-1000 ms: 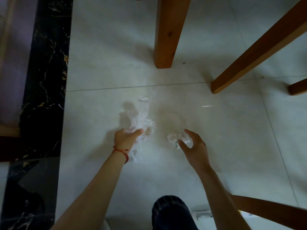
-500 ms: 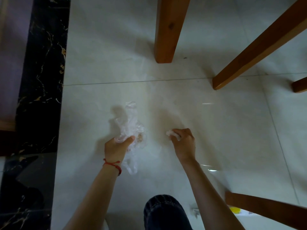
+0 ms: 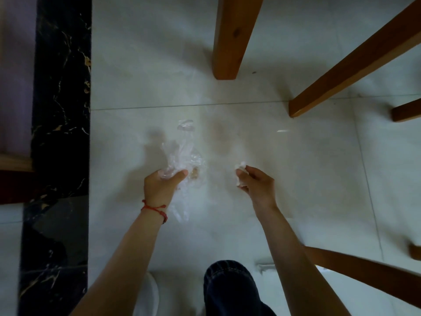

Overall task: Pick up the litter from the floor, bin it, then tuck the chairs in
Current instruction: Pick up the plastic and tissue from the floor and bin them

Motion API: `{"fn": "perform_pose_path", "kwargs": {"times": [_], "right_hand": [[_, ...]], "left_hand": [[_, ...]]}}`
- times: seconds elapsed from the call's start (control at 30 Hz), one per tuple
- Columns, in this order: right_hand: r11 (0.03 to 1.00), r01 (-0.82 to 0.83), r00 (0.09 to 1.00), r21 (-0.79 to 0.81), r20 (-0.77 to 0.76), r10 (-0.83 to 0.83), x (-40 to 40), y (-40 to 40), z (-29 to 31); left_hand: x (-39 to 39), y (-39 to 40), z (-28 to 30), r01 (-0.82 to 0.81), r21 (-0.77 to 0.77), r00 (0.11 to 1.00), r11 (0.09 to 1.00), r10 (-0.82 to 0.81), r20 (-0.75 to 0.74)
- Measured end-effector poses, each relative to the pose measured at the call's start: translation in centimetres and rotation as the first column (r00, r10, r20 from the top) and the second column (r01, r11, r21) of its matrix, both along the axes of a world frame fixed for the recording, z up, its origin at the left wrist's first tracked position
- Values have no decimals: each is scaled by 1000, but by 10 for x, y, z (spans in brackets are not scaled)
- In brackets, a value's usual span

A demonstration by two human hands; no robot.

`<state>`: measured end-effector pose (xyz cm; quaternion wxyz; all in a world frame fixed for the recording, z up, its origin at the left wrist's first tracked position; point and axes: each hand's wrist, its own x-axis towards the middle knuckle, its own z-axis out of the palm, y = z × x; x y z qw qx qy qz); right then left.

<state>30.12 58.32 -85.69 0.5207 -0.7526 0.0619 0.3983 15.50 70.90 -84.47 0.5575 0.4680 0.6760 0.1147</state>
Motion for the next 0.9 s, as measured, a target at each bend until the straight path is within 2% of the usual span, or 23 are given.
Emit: {"fn": "perform_pose_path", "kwargs": {"times": [0.17, 0.47, 0.9], "right_hand": [[1000, -5, 1000, 10, -3, 5, -3, 2, 58], [1000, -16, 1000, 21, -1, 16, -10, 10, 197], [996, -66, 998, 66, 18, 65, -36, 30, 424]], "left_hand": [[-8, 3, 59, 8, -14, 1000, 1000, -8, 5], [-27, 5, 187, 25, -41, 1000, 999, -25, 7], [-45, 21, 419, 35, 4, 997, 999, -35, 64]]}}
